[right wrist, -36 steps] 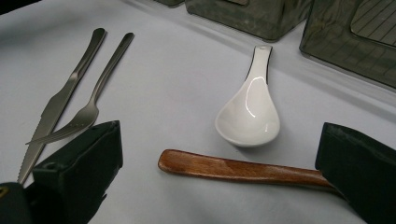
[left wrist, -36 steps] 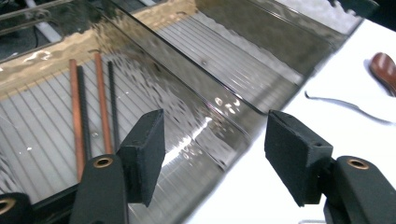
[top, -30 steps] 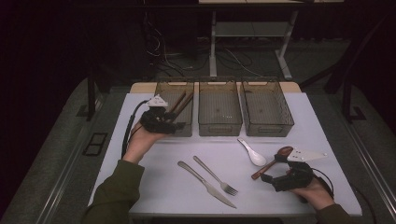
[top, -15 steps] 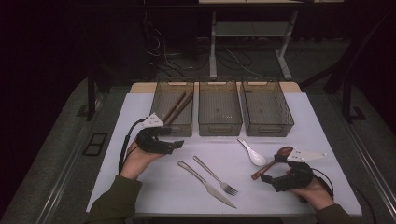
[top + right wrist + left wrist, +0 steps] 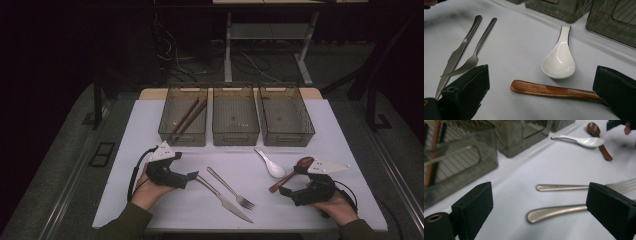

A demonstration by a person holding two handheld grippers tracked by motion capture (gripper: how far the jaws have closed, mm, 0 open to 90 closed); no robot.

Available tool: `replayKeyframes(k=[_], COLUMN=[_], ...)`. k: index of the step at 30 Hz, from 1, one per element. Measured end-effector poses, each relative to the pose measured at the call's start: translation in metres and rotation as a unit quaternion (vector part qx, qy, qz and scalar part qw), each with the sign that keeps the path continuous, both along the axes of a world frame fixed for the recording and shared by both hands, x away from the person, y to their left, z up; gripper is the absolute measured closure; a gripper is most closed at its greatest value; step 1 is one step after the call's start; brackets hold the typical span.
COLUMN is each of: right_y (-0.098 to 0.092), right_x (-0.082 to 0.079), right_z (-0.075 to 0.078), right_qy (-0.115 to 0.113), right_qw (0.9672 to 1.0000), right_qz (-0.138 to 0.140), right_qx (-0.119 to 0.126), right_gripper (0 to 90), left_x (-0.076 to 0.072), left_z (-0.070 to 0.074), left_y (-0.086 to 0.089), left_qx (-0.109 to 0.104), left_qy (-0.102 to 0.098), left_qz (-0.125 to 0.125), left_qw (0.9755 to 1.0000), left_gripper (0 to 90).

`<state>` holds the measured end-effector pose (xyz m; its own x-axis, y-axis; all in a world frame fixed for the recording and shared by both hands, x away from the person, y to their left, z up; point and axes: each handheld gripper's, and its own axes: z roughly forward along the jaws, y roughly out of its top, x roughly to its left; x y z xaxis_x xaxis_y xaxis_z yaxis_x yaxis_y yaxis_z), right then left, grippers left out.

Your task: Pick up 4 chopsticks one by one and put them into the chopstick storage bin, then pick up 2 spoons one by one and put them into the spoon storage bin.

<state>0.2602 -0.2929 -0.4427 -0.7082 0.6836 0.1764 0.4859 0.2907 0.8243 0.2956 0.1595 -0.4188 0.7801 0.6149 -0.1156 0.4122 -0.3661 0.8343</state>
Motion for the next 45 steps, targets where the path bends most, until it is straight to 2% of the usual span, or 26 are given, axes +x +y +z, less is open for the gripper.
replayKeyframes(k=[5, 9, 14, 22, 28, 33, 34, 35, 39, 45], right_y=[0.0, 0.0, 0.0, -0.001, -0.002, -0.001, -0.002, -0.002, -0.002, -0.002], right_x=[0.0, 0.0, 0.0, 0.002, 0.006, 0.013, 0.015, 0.017, 0.024, 0.039], right_z=[0.0, 0.0, 0.0, 0.002, 0.011, 0.016, 0.017, 0.018, 0.02, 0.021], right_qy=[0.0, 0.001, 0.004, 0.016, 0.026, 0.027, 0.03, 0.026, 0.036, 0.049], right_qw=[1.0, 1.0, 1.0, 0.9999, 0.9996, 0.9995, 0.9994, 0.9995, 0.9991, 0.9985], right_qz=[0.0, 0.0, -0.002, -0.001, -0.003, -0.007, -0.009, -0.01, -0.012, -0.017], right_qx=[-0.001, 0.0, -0.001, -0.003, -0.003, -0.014, -0.015, -0.015, -0.021, -0.018], right_gripper=[0.5, 0.5, 0.5, 0.5, 0.5, 0.7, 3.7, 3.9, 7.0, 16.1], left_x=[-0.008, -0.012, -0.014, -0.015, -0.015, -0.015, -0.015, -0.015, -0.015, -0.014], left_z=[-0.008, -0.012, -0.018, -0.02, -0.019, -0.02, -0.02, -0.021, -0.021, -0.022], left_y=[-0.002, 0.0, 0.002, 0.003, 0.004, 0.003, 0.003, 0.003, 0.002, 0.001], left_qx=[0.005, 0.009, 0.005, 0.008, 0.009, 0.009, 0.01, 0.011, 0.018, 0.012], left_qy=[0.0, 0.007, 0.012, 0.012, 0.012, 0.014, 0.014, 0.014, 0.016, 0.017], left_qz=[-0.016, -0.022, -0.017, -0.028, -0.028, -0.03, -0.031, -0.031, -0.035, -0.032], left_qw=[0.9999, 0.9997, 0.9998, 0.9995, 0.9995, 0.9994, 0.9994, 0.9994, 0.9991, 0.9993], left_gripper=[0.2, 0.0, 0.0, 0.0, 0.0, 0.0, 0.0, 0.0, 0.0, 0.0])
